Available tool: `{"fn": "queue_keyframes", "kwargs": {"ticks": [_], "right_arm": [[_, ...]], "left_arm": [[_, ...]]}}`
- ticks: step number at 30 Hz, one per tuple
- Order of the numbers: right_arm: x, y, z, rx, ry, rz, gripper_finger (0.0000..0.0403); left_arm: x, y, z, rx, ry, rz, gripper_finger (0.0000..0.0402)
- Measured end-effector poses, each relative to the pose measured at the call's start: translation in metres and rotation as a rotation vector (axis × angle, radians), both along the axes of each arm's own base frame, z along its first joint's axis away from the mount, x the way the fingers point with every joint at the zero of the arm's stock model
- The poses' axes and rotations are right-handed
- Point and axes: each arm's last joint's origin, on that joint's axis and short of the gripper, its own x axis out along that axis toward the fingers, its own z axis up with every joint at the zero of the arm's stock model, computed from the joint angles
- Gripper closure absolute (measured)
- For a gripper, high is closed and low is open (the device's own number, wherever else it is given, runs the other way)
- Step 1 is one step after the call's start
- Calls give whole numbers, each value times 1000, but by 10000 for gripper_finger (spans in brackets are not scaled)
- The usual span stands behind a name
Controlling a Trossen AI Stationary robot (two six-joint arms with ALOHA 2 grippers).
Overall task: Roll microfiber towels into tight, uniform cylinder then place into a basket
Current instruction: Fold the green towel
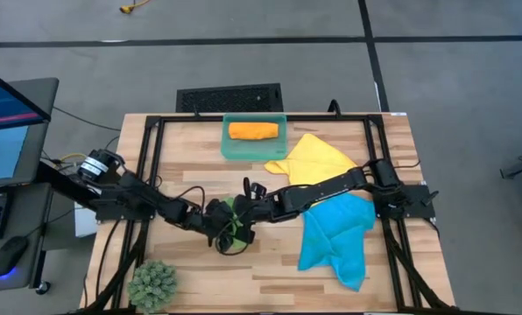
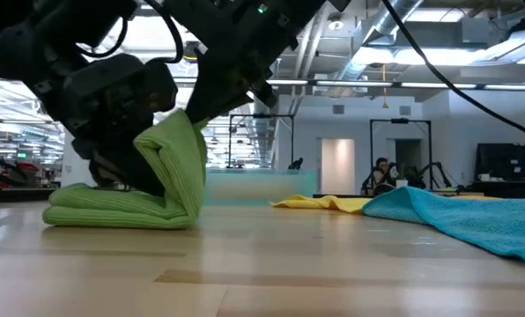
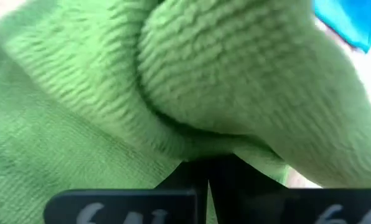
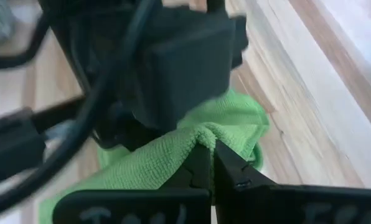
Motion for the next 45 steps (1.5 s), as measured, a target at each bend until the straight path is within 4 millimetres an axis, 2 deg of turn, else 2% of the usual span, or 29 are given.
{"fn": "queue_keyframes", "kwargs": {"ticks": [8,15,24,28,34,38,45], "right_arm": [[-9,-5,-1,-39,96,-11,392],[-21,-7,-5,-59,223,-21,390],[-25,2,-6,-53,246,-6,391],[-25,1,-6,-49,242,-14,393],[-25,2,-6,-48,239,-13,390],[-25,2,-6,-48,239,-13,393],[-24,2,-5,-46,230,-13,390]], "left_arm": [[5,5,5,25,-38,-82,401],[-5,-14,20,31,-91,-108,401],[-26,-46,35,-16,-183,-45,401],[-31,-52,40,-35,-229,-2,401],[-26,-55,48,-26,-319,-44,399],[-25,-56,50,14,-337,-85,375],[-25,-55,49,14,-330,-61,286]]}}
